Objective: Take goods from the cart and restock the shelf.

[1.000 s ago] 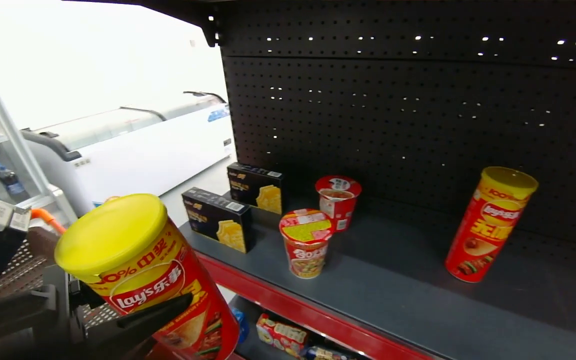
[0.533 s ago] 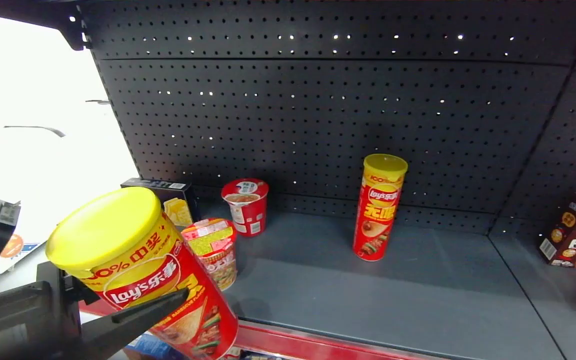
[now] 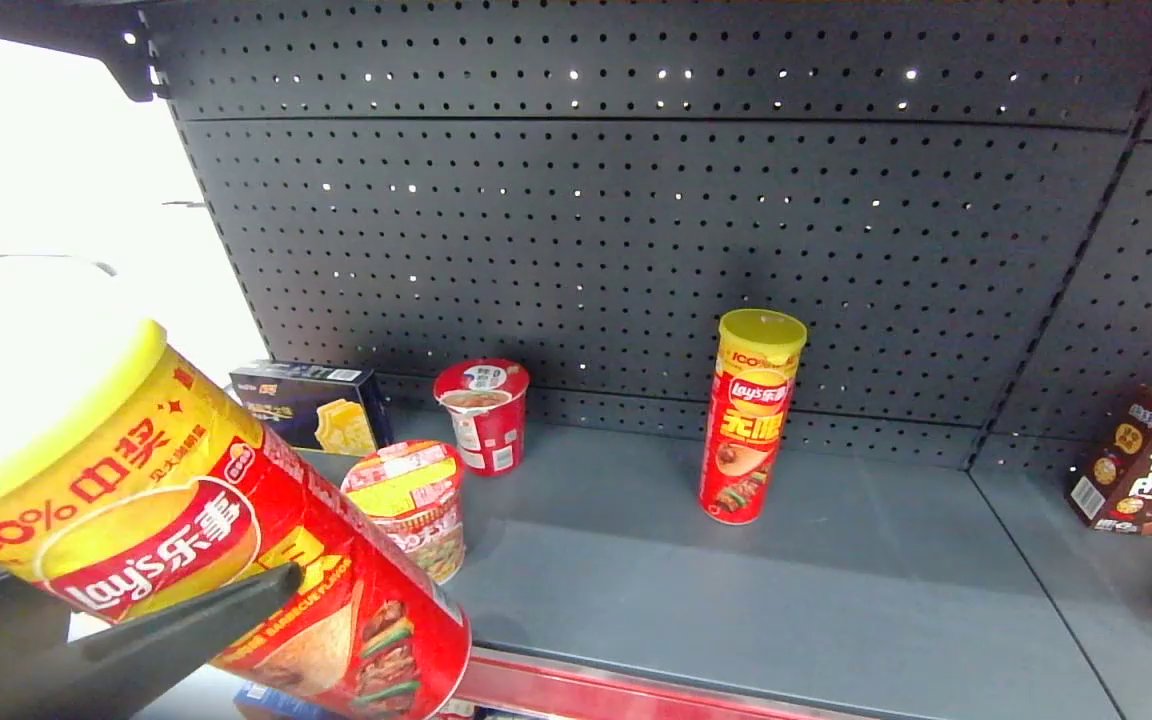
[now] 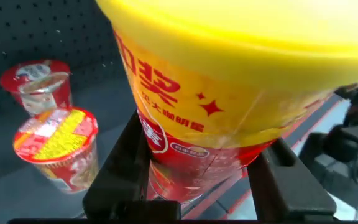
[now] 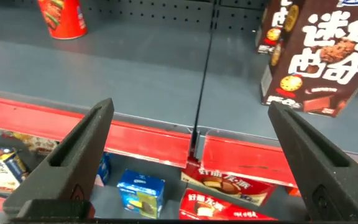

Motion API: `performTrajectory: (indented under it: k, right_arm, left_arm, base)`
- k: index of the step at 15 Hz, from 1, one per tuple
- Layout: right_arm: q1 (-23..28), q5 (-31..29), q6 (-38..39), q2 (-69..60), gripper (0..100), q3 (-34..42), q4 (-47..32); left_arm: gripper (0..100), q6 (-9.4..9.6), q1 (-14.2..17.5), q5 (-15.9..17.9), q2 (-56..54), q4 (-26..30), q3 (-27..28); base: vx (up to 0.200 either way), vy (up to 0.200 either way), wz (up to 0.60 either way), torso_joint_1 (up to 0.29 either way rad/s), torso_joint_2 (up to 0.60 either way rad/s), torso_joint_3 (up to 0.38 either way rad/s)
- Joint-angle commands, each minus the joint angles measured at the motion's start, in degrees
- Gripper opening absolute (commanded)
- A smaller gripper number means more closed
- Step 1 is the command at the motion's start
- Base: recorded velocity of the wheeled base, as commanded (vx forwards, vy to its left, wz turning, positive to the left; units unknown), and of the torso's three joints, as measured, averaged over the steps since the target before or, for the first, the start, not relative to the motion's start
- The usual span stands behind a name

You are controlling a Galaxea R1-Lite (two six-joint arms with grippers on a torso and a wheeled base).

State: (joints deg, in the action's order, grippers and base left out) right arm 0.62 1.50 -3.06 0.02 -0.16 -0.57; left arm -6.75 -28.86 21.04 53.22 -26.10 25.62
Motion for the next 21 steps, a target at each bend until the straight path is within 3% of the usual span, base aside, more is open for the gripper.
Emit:
performTrajectory:
  k: [1,3,7,10,12,17,19,20,21]
  right_arm:
    - [0.0,0.3,0.0,0.0,100,0.0,0.1]
    - [0.0,0.3,-0.5,0.0,100,-0.1,0.2]
    - [-0.2,3.9,-1.1,0.0,100,0.0,0.7]
    - [0.0,-2.5,-1.4,0.0,100,-0.3,0.2]
    - [-0.1,0.8,-1.9,0.0,100,-0.1,0.6]
    - [-0.2,1.0,0.1,0.0,100,-0.1,1.1]
    - [-2.4,0.6,4.6,7.0,100,-2.7,8.1]
    - [-0.5,-4.3,2.2,6.3,100,0.2,5.2]
    - [-0.4,-4.0,1.7,0.0,100,-0.3,-2.8]
  left_arm:
    - [0,0.25,-2.3,-0.5,-4.5,4.5,0.0]
    - [0,1.66,-2.6,-2.2,-7.4,9.3,0.4]
    - [0,2.27,-2.6,-5.2,-9.6,12.3,0.7]
    - [0,2.27,-2.5,-6.5,-11.5,15.8,0.8]
    - [0,2.27,-2.5,-6.5,-11.7,15.9,1.6]
    - [0,1.92,-2.1,-6.8,-11.3,16.0,2.0]
    - [0,1.92,-2.1,-6.9,-11.5,16.0,1.0]
    - [0,2.01,-2.1,-6.9,-11.4,16.0,0.4]
    - [0,2.01,-2.2,-6.9,-11.2,15.9,0.0]
  base:
    - [0.000,0.000,0.00,0.000,0.00,0.000]
    - [0.000,0.000,0.00,0.000,0.00,0.000]
    - [0.000,0.000,0.00,0.000,0.00,0.000]
    - [0.000,0.000,0.00,0.000,0.00,0.000]
    - [0.000,0.000,0.00,0.000,0.00,0.000]
    - [0.000,0.000,0.00,0.000,0.00,0.000]
    - [0.000,0.000,0.00,0.000,0.00,0.000]
    - [0.000,0.000,0.00,0.000,0.00,0.000]
    - [0.000,0.000,0.00,0.000,0.00,0.000]
